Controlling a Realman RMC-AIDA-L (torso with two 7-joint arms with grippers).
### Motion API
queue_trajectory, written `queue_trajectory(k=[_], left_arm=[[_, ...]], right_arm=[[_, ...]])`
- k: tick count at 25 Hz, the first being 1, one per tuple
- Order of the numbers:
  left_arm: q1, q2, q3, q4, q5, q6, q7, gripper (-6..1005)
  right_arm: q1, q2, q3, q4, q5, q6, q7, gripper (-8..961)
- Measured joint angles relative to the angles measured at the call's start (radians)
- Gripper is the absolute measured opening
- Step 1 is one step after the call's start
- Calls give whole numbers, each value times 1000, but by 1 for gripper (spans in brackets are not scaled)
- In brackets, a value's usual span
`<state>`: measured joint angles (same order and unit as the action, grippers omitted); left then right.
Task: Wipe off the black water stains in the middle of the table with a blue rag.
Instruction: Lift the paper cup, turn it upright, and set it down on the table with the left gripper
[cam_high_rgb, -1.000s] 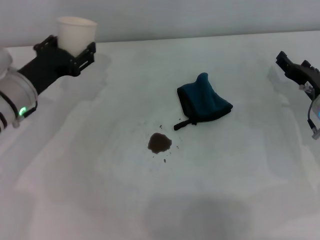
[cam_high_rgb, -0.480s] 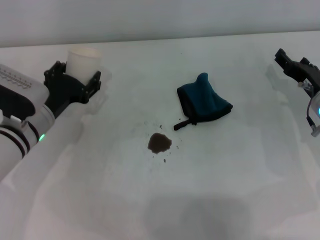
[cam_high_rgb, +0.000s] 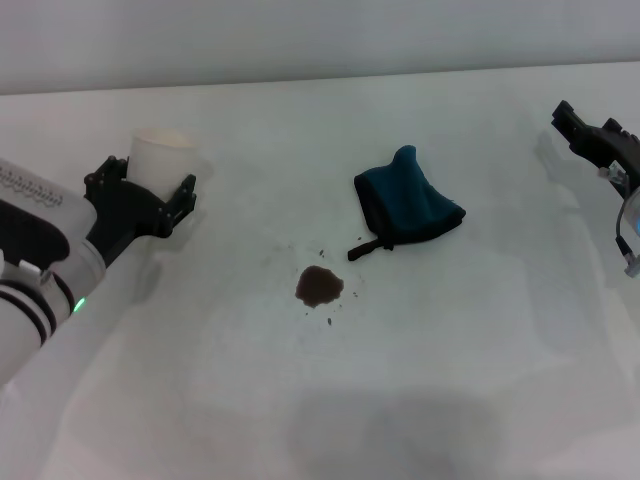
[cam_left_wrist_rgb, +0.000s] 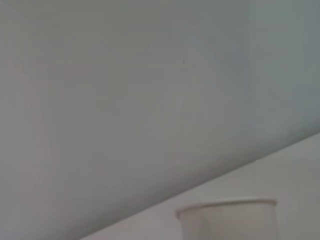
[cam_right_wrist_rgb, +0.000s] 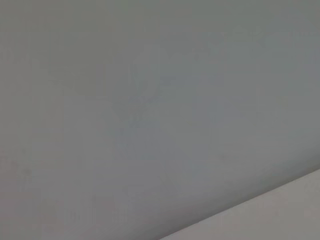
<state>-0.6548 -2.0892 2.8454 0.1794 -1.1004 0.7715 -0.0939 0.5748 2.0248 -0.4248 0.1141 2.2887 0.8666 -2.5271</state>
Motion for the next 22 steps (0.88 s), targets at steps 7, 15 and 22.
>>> queue_trajectory(k=[7, 15, 22], left_arm=[[26, -2, 0, 35, 0, -6, 93, 727], [44, -3, 0, 54, 1, -33, 106, 729], [67, -3, 0, 72, -7, -23, 108, 730]], right_arm=[[-1, 0, -1, -1, 0, 0, -1, 828], [-9, 1, -2, 2, 0, 0, -2, 828], [-13, 1, -2, 4, 0, 0, -2, 828]])
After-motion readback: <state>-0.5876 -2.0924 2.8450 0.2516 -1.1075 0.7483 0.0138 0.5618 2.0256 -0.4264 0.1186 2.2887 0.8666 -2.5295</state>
